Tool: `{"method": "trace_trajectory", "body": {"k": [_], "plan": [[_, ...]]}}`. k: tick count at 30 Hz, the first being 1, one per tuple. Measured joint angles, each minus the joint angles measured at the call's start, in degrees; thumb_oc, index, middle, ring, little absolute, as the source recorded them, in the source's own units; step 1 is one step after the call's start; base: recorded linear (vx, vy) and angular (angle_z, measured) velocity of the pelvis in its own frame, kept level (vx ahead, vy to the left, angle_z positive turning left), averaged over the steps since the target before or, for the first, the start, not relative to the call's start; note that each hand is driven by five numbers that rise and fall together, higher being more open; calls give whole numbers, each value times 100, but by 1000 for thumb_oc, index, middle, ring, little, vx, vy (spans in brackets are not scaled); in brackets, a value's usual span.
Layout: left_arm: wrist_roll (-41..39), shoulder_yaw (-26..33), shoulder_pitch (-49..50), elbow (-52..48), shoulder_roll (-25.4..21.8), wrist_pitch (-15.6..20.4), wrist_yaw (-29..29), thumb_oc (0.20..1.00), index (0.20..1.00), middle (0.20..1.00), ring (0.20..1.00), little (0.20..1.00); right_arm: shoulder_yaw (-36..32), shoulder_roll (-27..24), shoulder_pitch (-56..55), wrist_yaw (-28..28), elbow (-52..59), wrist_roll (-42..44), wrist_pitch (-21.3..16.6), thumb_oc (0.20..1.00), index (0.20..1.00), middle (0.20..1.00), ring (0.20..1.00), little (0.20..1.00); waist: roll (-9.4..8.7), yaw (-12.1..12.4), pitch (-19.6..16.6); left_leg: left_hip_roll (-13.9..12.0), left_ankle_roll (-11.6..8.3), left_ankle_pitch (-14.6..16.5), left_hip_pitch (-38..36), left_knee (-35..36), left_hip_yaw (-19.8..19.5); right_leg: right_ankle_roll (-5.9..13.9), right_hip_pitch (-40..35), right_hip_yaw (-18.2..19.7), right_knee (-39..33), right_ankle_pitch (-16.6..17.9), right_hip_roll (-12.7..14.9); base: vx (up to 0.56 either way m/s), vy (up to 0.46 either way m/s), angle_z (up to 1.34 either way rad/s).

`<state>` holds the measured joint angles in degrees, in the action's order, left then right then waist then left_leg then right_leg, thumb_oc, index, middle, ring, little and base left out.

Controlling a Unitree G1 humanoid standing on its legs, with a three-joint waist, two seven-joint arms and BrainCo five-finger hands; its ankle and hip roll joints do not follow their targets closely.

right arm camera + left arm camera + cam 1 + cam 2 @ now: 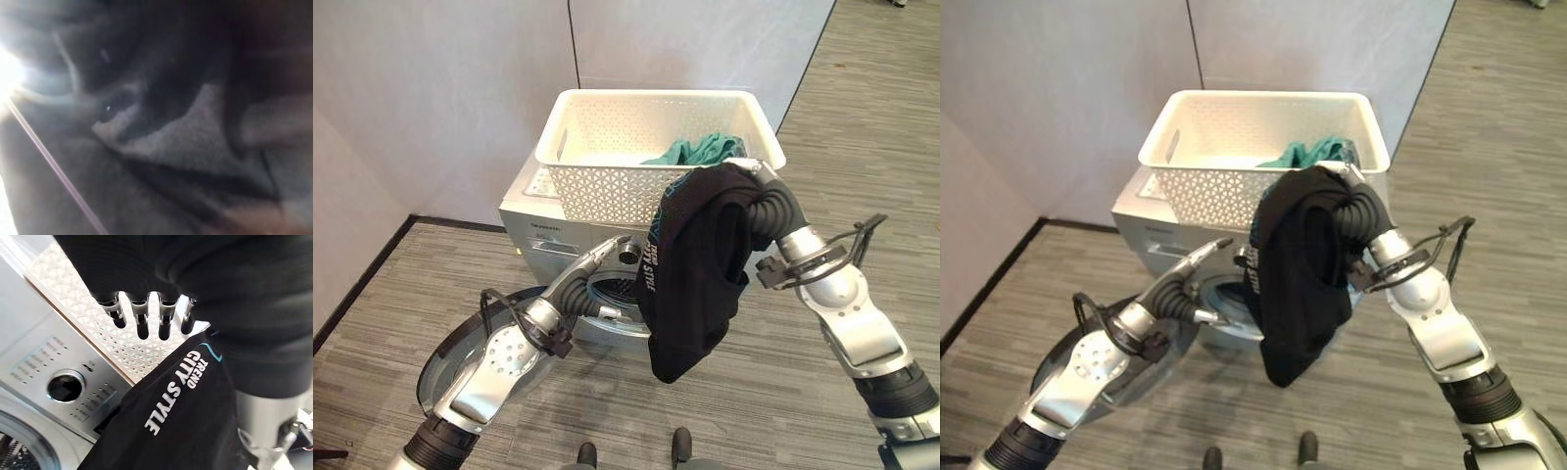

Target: Grab the laundry basket,head to the washer,open it,put in the laundry and shut it.

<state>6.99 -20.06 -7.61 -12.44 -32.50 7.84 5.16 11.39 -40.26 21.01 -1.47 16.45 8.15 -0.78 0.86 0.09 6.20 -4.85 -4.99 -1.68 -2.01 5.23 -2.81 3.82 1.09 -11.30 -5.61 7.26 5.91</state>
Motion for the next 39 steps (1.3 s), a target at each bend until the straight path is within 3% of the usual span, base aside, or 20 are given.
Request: {"method": "trace_trajectory", "body": {"k": [8, 14, 22, 28, 39], "plan": [[88, -620, -139, 661, 398, -199, 48, 1000, 1000, 1000, 1000, 1000, 4, 209, -2, -85, -3, 11, 22, 200, 200, 200, 200, 200, -6, -11, -6, 21, 5, -13, -5, 0, -88, 2, -32, -42, 15, 1, 3, 8, -2, 3], [96, -589, -66, 1033, 456, -308, 14, 1000, 1000, 1000, 1000, 1000, 4, 391, -3, -102, -3, 16, 68, 200, 200, 200, 200, 200, -22, 1, -15, 2, 5, -12, -5, 1, -86, 3, -35, -42, -1, 0, 1, 0, 0, 0], [83, -512, 116, 1394, 890, -422, -281, 1000, 1000, 1000, 1000, 1000, 12, 497, -78, -219, 10, 235, 68, 200, 200, 200, 200, 200, -128, 35, -24, -6, 5, -10, 9, 3, -103, 6, -32, -58, -2, -5, -5, 8, -6, 0], [-705, -617, 111, 1687, 1278, -568, -292, 1000, 1000, 1000, 1000, 1000, 207, 697, -181, -345, 13, 351, 69, 200, 200, 200, 200, 200, -342, 44, -42, -13, 3, -12, 24, 2, -106, 5, -19, -60, -2, -14, -12, 0, 0, 0], [-1335, -798, 24, 1688, 1293, -714, -496, 1000, 1000, 1000, 1000, 1000, 553, 1066, -180, -484, 13, 629, 78, 200, 200, 200, 200, 200, -351, 40, -43, -7, 5, -10, 23, 2, -109, 7, -22, -65, -2, -22, -4, 0, 0, 0]]}}
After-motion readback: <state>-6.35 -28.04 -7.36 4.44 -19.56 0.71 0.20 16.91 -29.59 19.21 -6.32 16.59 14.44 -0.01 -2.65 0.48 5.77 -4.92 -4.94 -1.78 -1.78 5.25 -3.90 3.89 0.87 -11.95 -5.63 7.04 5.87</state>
